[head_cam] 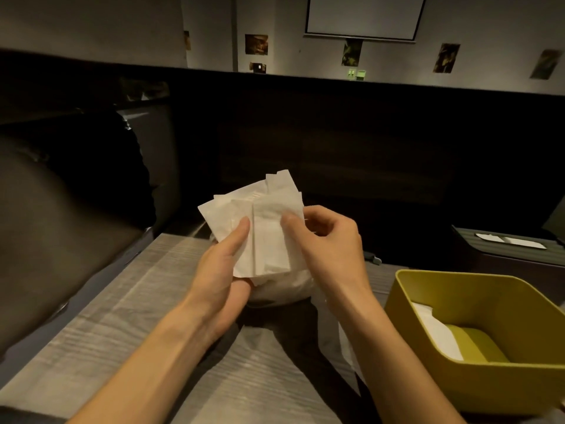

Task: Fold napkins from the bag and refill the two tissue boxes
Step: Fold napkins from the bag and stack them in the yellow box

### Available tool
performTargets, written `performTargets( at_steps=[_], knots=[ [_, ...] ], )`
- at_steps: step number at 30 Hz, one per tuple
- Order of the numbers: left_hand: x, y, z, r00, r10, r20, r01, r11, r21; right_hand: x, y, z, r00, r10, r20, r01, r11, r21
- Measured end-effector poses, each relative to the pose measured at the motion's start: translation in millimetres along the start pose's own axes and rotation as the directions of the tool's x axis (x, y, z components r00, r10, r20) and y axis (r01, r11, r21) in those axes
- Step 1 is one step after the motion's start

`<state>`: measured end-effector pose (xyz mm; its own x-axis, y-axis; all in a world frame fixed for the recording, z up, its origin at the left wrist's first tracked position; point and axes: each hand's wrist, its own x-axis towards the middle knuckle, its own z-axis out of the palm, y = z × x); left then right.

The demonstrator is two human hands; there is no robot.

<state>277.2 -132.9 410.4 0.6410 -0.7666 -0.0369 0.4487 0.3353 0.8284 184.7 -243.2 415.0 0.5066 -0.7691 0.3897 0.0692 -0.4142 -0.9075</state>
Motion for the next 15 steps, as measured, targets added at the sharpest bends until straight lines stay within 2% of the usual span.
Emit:
performTargets(
  at_steps=[3,8,10,11,13,15],
  knots=[
    [1,-1,-3,0.998,-0.008,0.066,0.007,1.0,0.009,-3,-1,7,1.0,-0.001,-0.01,0.001,0.999,0.047],
    [7,-7,-10,0.995,0.011,0.099,-0.018,0.997,0.075,-5,1,11,0.976,-0.16,-0.145,0.134,0.975,-0.175],
    [9,-6,-13,0.994,0.028,0.109,-0.038,0.995,0.089,1,-1,4,0.963,-0.098,-0.25,0.066,0.989,-0.132],
    [9,-5,-15,0.993,0.036,0.114,-0.046,0.995,0.088,3,-3,-1,0.967,-0.027,-0.255,0.011,0.998,-0.066],
    [9,-5,-16,0.991,0.038,0.128,-0.052,0.993,0.105,7,-3,-8,0.983,0.075,-0.165,-0.067,0.996,0.052],
    [8,-5,-14,0.991,0.037,0.13,-0.056,0.988,0.146,7,-1,-9,0.991,0.066,-0.114,-0.06,0.996,0.063]
  ],
)
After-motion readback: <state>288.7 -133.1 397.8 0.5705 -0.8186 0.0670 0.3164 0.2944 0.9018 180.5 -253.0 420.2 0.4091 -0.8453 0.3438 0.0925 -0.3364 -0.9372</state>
